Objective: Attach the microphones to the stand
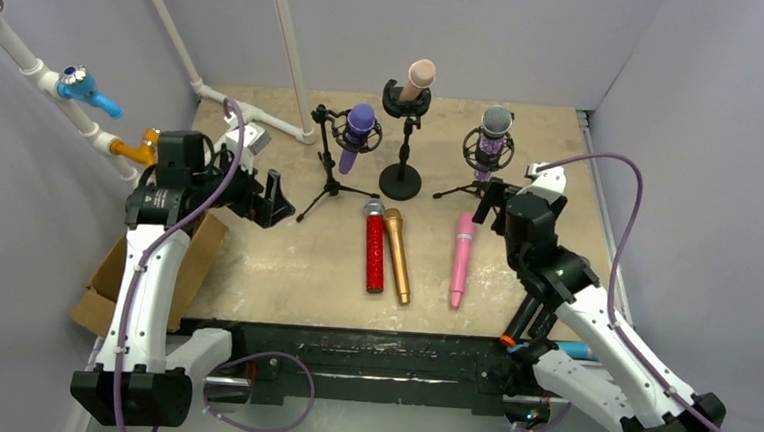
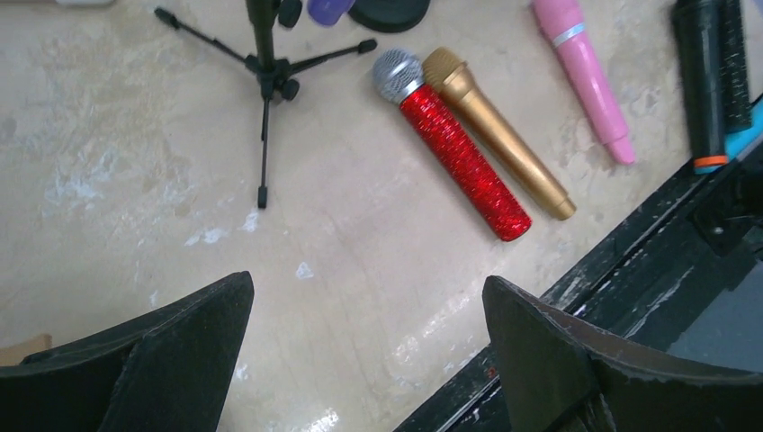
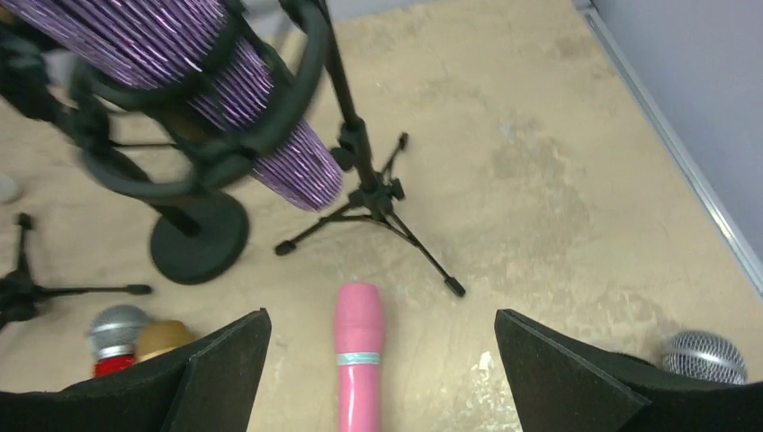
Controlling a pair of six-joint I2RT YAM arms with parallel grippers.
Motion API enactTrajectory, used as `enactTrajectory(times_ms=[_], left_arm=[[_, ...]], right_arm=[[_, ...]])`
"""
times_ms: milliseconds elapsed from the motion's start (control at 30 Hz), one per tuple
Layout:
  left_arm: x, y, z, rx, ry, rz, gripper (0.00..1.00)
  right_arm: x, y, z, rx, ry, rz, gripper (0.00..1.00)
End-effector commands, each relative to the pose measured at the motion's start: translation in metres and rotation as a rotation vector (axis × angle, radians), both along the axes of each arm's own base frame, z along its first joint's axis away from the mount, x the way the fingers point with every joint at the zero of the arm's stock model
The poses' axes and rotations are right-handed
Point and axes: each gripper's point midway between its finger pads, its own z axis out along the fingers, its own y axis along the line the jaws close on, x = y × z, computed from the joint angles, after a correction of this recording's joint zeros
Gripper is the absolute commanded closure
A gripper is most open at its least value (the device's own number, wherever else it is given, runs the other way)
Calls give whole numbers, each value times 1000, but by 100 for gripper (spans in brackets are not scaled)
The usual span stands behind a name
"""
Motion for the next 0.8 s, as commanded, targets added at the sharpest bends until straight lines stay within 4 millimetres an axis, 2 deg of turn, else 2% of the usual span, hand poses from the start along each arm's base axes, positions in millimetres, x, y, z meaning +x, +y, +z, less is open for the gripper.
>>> enactTrajectory(times_ms=[0,133,200,233,367,500,667,767], left_arm=[[21,23,-37,92,-54,91,0],[35,36,-73,128,-87,152,0],[42,44,-91,139,-96,181,0],[46,48,-99,143,-106,199,0],[66,65,-124,133,-147,279,0],[86,79,-140,93,-178,364,0],[104,85,-149,56,-240,414,0],[112,87,-150,49,-280,419,0]], right_arm=[[2,-22,-44,53,-1,-197,1],[5,-42,-63,41,-104,-309,1],[7,-50,-67,40,-159,-359,1],[10,-52,-62,47,-206,-379,1],[17,-72,-71,-57,-274,-426,1],[26,-94,-77,-63,-329,-474,1],[45,-111,-88,-75,-331,-464,1],[58,-114,-98,-91,-314,-448,1]])
